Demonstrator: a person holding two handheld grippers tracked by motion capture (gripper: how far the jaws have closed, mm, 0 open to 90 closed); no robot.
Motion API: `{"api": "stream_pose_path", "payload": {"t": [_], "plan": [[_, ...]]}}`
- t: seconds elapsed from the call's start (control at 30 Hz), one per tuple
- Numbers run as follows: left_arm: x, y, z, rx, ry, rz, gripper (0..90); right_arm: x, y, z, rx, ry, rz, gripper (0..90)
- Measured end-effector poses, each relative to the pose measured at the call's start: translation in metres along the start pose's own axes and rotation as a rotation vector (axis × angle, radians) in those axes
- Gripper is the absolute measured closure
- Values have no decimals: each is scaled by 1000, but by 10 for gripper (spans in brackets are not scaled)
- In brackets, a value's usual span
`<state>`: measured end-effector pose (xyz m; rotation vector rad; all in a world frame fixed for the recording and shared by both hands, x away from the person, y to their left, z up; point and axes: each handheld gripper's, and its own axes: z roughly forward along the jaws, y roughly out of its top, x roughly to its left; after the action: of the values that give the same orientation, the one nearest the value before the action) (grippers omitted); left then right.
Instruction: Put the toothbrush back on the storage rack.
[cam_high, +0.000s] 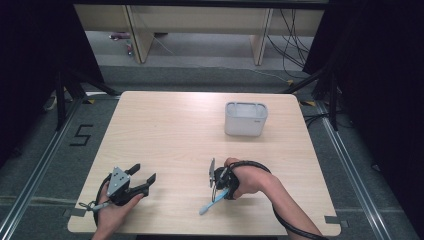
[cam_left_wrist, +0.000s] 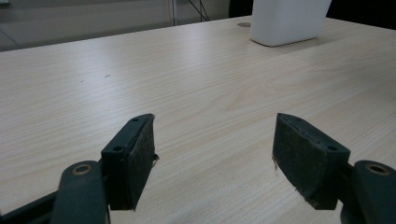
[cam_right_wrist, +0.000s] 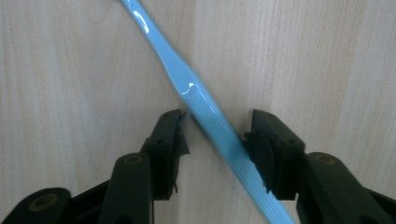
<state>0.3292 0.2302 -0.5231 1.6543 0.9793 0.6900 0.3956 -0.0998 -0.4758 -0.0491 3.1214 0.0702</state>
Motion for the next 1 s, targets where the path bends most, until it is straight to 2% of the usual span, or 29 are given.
{"api": "stream_pose_path", "payload": {"t": [0.1,0.2,0.3,0.37,0.4,0.43,0.5,0.53,0.6,0.7,0.73,0.8,0.83,0.9,0.93,1.0], "plan": [[0,0,-1,10,4,2,291,1,0,0,1,1,7,588],[0,0,0,-2,3,2,291,1,-1,0,0,2,5,612],[0,0,0,0,0,2,291,3,1,-1,13,9,31,652],[0,0,0,10,4,3,291,2,1,0,7,2,7,676],[0,0,0,9,4,4,291,5,3,-1,28,5,31,698],[0,0,1,-2,4,2,292,4,2,0,18,1,3,712],[0,0,0,1,2,3,291,4,2,1,10,6,-1,723],[0,0,0,0,2,2,291,6,3,-1,25,10,30,756],[0,0,-1,10,4,1,292,6,3,-1,21,14,31,784],[0,0,0,7,4,3,291,6,3,-1,23,10,37,789],[0,0,0,-2,0,0,292,5,2,1,2,5,26,790],[0,0,-1,9,5,0,292,5,2,0,5,2,20,790],[0,0,-1,9,5,-1,292,7,2,-1,19,8,61,790],[0,0,-1,9,4,0,292,6,1,-1,10,12,71,791],[0,0,-1,8,5,-1,292,5,0,0,-7,9,52,791],[0,0,-1,8,6,-2,292,5,0,0,-6,6,60,791]]}}
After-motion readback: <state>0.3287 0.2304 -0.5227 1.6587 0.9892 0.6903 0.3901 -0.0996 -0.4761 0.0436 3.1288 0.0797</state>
